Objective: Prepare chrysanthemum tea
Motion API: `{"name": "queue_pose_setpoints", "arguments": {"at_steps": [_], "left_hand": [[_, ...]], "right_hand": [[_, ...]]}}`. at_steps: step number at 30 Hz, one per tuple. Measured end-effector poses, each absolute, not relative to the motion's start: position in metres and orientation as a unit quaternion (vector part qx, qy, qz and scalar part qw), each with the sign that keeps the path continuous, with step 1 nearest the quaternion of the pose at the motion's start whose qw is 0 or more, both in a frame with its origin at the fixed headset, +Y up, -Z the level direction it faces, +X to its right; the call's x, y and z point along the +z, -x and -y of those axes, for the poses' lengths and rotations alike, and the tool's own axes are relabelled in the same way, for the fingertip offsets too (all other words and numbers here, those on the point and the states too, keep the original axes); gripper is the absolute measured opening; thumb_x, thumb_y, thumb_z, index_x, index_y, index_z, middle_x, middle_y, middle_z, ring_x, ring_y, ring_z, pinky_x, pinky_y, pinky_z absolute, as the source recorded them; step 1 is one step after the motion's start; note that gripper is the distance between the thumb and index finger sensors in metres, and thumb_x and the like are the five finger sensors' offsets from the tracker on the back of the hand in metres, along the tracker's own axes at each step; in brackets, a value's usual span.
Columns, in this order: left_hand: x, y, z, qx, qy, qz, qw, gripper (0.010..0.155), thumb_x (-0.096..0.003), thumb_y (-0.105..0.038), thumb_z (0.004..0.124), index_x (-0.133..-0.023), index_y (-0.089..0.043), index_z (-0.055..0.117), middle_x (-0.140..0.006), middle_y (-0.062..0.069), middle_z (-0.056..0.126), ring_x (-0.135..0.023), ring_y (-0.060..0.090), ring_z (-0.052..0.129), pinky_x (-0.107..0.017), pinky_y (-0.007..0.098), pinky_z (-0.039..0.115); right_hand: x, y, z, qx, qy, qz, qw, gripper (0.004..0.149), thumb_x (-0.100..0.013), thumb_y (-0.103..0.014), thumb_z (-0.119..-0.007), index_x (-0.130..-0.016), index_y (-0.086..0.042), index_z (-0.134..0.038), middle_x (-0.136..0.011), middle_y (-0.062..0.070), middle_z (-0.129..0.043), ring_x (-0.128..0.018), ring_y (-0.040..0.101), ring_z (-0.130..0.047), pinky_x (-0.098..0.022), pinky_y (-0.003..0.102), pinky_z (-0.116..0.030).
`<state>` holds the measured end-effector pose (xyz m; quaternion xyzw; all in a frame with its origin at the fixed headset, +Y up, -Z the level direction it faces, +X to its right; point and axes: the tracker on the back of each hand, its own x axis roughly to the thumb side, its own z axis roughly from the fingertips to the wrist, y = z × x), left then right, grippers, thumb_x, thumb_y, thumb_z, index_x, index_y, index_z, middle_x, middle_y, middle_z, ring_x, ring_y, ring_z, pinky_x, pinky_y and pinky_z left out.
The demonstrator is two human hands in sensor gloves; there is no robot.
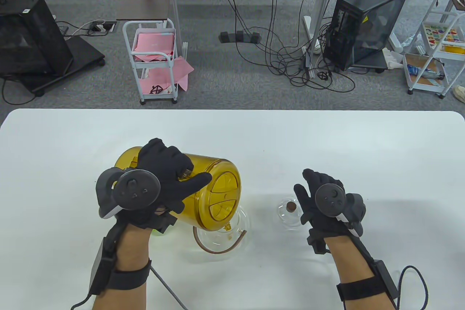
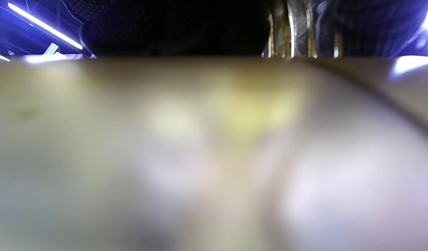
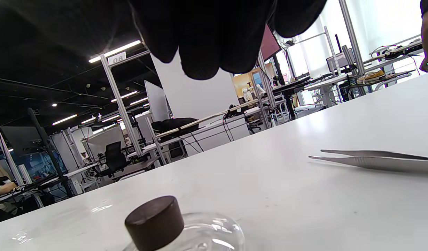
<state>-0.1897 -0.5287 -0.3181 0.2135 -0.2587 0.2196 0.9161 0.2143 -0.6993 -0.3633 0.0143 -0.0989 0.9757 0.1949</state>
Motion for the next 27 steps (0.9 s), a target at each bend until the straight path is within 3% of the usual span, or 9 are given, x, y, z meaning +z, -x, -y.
{"name": "queue_pose_setpoints", "arguments": {"at_steps": [8, 27], "left_hand": [[-0.324, 0.188, 0.535, 0.195, -0.18, 0.259, 0.929, 0.055, -0.0452, -0.073, 0.088, -0.058, -0.021, 0.098, -0.055, 0.008, 0.1, -0.054, 0.037, 0.091, -0.076, 0.069, 0.051], [-0.32, 0.163, 0.538, 0.139, -0.182, 0.262, 0.937, 0.054, -0.0473, -0.073, 0.085, -0.058, -0.021, 0.097, -0.055, 0.008, 0.1, -0.054, 0.036, 0.092, -0.075, 0.069, 0.051]], "right_hand": [[-0.363, -0.213, 0.7, 0.976, -0.02, 0.093, 0.195, 0.063, -0.055, -0.059, -0.068, -0.108, -0.026, -0.062, -0.106, 0.004, -0.068, -0.103, 0.037, -0.071, -0.075, 0.065, -0.051], [-0.364, -0.213, 0.7, 0.977, -0.021, 0.091, 0.193, 0.062, -0.055, -0.059, -0.068, -0.108, -0.026, -0.062, -0.106, 0.004, -0.069, -0.103, 0.037, -0.072, -0.074, 0.065, -0.051]]}}
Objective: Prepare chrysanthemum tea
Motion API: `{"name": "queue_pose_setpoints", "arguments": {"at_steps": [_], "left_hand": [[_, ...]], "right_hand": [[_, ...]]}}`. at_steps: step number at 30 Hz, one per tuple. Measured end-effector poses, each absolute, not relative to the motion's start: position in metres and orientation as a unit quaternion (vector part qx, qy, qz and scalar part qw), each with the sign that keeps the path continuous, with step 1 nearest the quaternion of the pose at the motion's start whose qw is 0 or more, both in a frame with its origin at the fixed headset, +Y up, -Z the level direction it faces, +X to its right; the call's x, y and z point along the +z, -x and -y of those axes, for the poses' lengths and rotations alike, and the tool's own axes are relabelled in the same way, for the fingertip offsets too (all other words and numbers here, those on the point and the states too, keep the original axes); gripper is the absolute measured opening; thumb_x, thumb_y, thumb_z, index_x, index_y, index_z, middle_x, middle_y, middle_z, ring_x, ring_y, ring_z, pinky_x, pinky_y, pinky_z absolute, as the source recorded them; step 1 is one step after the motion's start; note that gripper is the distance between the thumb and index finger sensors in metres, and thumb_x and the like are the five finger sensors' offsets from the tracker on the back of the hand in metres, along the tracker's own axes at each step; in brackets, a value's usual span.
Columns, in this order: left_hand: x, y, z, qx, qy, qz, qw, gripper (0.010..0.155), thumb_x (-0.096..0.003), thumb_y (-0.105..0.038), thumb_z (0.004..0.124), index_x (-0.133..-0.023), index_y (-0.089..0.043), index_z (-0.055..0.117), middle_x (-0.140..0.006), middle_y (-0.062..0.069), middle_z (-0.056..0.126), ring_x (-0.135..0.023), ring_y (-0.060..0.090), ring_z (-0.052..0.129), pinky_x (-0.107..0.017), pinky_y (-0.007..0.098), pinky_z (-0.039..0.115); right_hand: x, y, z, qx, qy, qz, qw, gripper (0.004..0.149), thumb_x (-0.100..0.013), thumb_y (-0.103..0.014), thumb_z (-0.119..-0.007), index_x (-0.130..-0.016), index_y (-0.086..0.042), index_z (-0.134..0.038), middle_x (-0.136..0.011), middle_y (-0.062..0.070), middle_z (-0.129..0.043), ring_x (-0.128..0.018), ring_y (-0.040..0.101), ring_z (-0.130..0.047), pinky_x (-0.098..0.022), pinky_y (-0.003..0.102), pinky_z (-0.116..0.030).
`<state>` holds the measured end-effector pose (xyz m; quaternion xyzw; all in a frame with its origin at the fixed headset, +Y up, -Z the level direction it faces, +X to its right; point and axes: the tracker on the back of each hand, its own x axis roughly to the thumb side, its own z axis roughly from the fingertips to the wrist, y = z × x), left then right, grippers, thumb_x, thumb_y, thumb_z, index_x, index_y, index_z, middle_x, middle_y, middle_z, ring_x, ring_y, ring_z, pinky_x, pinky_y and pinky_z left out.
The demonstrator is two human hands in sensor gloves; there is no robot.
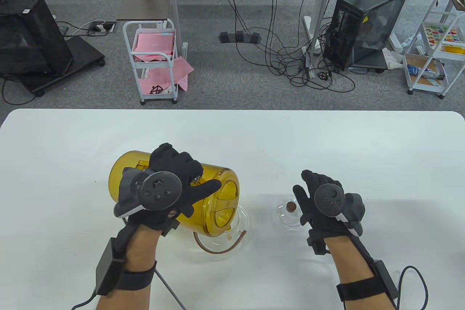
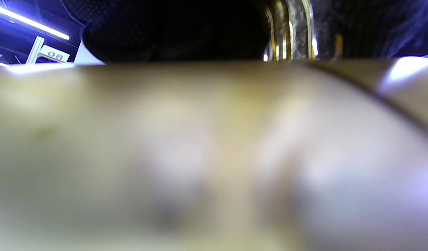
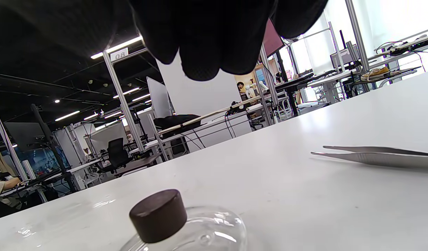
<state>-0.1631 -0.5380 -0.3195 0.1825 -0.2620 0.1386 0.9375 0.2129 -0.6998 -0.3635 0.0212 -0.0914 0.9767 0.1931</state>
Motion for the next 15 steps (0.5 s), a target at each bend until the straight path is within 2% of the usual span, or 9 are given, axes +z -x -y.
{"name": "queue_pose_setpoints", "arguments": {"at_steps": [15], "left_hand": [[-0.3147, 0.1526, 0.5381, 0.118, -0.188, 0.266, 0.938, 0.054, -0.0465, -0.073, 0.086, -0.058, -0.021, 0.097, -0.055, 0.008, 0.1, -0.054, 0.036, 0.092, -0.075, 0.069, 0.051]], "right_hand": [[-0.3633, -0.2126, 0.6996, 0.977, -0.023, 0.092, 0.193, 0.063, -0.055, -0.059, -0.068, -0.108, -0.026, -0.062, -0.106, 0.004, -0.069, -0.103, 0.037, -0.072, -0.074, 0.065, -0.051]]}}
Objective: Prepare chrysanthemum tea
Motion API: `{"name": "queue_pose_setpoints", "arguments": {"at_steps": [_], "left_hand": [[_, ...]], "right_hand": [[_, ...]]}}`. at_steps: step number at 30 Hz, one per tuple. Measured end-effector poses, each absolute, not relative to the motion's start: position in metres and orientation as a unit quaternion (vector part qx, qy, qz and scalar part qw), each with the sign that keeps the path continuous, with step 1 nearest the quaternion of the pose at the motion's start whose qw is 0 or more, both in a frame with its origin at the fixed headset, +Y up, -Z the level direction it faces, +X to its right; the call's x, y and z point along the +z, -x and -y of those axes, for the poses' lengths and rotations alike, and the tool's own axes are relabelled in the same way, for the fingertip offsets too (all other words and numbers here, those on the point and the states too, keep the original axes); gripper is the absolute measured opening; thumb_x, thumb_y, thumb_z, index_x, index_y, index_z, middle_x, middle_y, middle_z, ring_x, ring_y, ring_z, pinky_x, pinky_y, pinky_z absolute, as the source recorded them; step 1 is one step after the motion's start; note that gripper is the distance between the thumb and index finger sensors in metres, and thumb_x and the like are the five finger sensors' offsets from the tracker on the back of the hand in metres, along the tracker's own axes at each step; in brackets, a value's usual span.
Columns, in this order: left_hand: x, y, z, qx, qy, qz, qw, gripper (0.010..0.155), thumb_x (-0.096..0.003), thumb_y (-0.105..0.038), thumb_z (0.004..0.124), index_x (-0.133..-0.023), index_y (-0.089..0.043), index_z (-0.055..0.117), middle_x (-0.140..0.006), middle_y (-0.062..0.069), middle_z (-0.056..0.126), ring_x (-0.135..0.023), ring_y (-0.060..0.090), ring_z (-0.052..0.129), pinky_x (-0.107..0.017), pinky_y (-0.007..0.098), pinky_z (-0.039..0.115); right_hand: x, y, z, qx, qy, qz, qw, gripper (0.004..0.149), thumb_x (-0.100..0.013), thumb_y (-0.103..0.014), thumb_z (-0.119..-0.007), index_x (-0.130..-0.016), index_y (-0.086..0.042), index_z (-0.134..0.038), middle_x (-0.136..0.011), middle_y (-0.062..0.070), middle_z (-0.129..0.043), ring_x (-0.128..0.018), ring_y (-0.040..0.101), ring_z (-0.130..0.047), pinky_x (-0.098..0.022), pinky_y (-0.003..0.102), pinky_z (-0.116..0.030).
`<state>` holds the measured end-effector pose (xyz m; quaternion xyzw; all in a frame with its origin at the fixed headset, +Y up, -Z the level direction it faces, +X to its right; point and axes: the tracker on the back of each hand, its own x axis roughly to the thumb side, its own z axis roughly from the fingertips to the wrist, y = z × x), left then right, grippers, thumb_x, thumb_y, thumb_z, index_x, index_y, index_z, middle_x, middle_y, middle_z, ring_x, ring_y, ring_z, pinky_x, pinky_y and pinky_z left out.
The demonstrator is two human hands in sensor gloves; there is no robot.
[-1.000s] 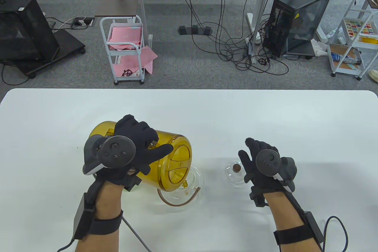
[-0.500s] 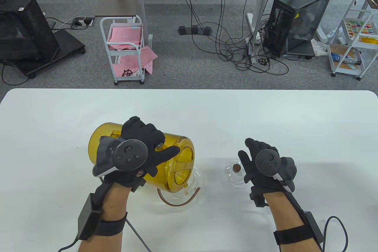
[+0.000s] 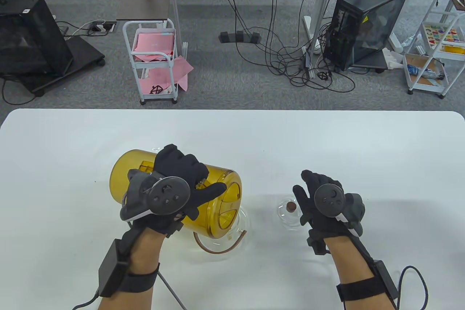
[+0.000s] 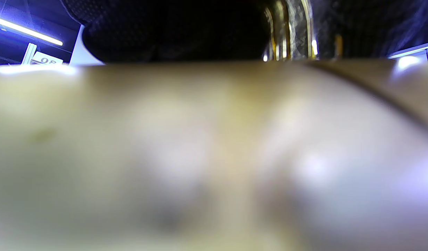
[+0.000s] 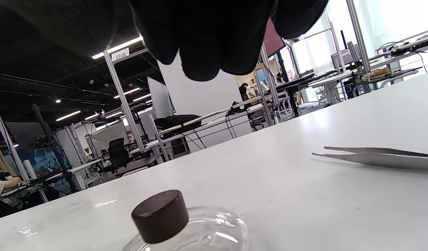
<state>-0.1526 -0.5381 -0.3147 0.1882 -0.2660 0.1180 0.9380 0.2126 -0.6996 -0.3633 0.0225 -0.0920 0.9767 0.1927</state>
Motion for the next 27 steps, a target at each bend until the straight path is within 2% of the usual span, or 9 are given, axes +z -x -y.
{"name": "queue_pose_setpoints", "arguments": {"at_steps": [27], "left_hand": [[-0.31, 0.138, 0.54, 0.091, -0.19, 0.274, 0.938, 0.054, -0.0458, -0.073, 0.087, -0.057, -0.022, 0.098, -0.054, 0.008, 0.1, -0.053, 0.036, 0.092, -0.075, 0.069, 0.052]], "right_hand": [[-0.363, -0.212, 0.7, 0.977, -0.023, 0.089, 0.192, 0.063, -0.055, -0.059, -0.068, -0.108, -0.026, -0.062, -0.106, 0.004, -0.069, -0.103, 0.037, -0.072, -0.074, 0.065, -0.051]]}}
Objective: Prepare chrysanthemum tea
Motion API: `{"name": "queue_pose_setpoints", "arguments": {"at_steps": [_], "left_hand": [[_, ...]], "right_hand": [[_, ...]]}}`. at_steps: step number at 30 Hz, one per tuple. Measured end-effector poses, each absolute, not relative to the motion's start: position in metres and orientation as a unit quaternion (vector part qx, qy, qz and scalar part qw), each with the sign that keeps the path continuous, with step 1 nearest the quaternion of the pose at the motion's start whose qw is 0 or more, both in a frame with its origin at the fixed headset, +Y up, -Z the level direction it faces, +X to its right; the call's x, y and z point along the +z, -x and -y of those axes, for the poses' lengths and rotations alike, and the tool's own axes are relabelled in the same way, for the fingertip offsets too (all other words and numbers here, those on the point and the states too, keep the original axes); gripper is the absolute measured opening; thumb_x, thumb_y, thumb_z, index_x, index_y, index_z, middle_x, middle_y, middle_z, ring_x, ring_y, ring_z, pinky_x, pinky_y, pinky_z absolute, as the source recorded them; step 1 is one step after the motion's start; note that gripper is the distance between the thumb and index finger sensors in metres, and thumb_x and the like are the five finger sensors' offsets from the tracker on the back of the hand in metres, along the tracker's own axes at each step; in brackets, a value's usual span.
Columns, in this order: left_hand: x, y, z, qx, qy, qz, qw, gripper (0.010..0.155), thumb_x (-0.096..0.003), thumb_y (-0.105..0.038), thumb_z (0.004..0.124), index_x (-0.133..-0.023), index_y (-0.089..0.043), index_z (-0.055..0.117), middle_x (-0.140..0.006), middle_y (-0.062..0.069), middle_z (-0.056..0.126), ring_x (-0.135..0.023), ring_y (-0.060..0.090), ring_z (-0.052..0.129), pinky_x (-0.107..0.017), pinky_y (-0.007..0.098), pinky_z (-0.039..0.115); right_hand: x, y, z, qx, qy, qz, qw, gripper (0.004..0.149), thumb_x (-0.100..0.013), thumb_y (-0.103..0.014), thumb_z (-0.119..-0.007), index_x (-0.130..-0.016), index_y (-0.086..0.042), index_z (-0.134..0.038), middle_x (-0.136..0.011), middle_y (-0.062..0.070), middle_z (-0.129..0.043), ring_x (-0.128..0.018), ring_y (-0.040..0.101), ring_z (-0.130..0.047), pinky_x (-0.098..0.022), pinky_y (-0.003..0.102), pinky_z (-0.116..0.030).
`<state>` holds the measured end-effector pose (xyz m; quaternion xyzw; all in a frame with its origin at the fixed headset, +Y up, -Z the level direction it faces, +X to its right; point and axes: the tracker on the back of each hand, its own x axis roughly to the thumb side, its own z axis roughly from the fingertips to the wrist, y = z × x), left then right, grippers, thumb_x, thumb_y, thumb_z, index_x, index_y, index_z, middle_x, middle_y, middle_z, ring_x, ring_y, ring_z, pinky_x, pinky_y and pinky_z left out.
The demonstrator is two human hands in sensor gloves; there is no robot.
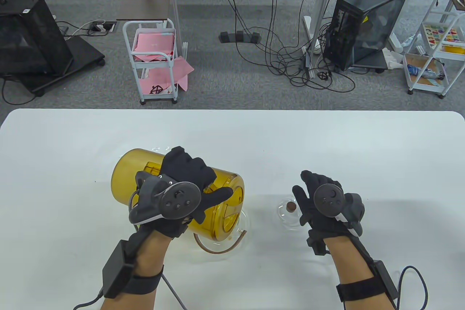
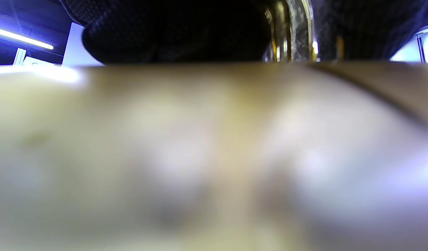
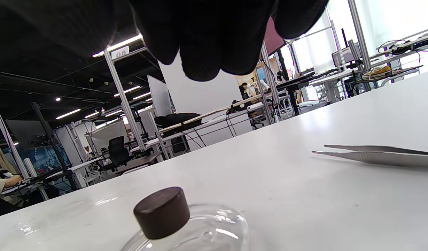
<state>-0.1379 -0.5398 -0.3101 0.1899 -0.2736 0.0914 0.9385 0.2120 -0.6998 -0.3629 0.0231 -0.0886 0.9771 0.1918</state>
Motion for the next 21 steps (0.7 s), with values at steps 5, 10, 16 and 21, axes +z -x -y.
{"name": "queue_pose_setpoints", "arguments": {"at_steps": [5, 10, 16, 21], "left_hand": [[-0.3097, 0.137, 0.5396, 0.089, -0.189, 0.273, 0.939, 0.054, -0.0459, -0.073, 0.087, -0.057, -0.021, 0.098, -0.054, 0.008, 0.1, -0.053, 0.036, 0.092, -0.075, 0.069, 0.052], [-0.3087, 0.1334, 0.54, 0.082, -0.19, 0.275, 0.939, 0.054, -0.0458, -0.073, 0.087, -0.057, -0.021, 0.098, -0.054, 0.008, 0.1, -0.053, 0.036, 0.092, -0.075, 0.069, 0.052], [-0.3082, 0.1321, 0.5398, 0.079, -0.192, 0.274, 0.939, 0.054, -0.0459, -0.073, 0.087, -0.057, -0.022, 0.098, -0.054, 0.007, 0.1, -0.053, 0.036, 0.092, -0.074, 0.069, 0.052], [-0.3078, 0.131, 0.5397, 0.077, -0.194, 0.275, 0.939, 0.054, -0.0459, -0.073, 0.087, -0.057, -0.022, 0.098, -0.054, 0.007, 0.1, -0.053, 0.036, 0.092, -0.074, 0.069, 0.052]], "right_hand": [[-0.3627, -0.2115, 0.6998, 0.978, -0.024, 0.086, 0.191, 0.062, -0.055, -0.059, -0.068, -0.108, -0.026, -0.062, -0.106, 0.004, -0.069, -0.103, 0.037, -0.072, -0.074, 0.065, -0.051], [-0.3628, -0.2112, 0.6994, 0.977, -0.024, 0.087, 0.192, 0.063, -0.055, -0.059, -0.068, -0.108, -0.026, -0.062, -0.106, 0.004, -0.069, -0.103, 0.037, -0.072, -0.074, 0.065, -0.051], [-0.3628, -0.211, 0.6996, 0.977, -0.024, 0.086, 0.191, 0.063, -0.055, -0.059, -0.068, -0.108, -0.026, -0.063, -0.106, 0.004, -0.069, -0.103, 0.037, -0.072, -0.074, 0.065, -0.051], [-0.3628, -0.2109, 0.6995, 0.977, -0.024, 0.086, 0.191, 0.063, -0.055, -0.059, -0.068, -0.108, -0.026, -0.062, -0.106, 0.004, -0.069, -0.103, 0.037, -0.072, -0.074, 0.065, -0.051]]}}
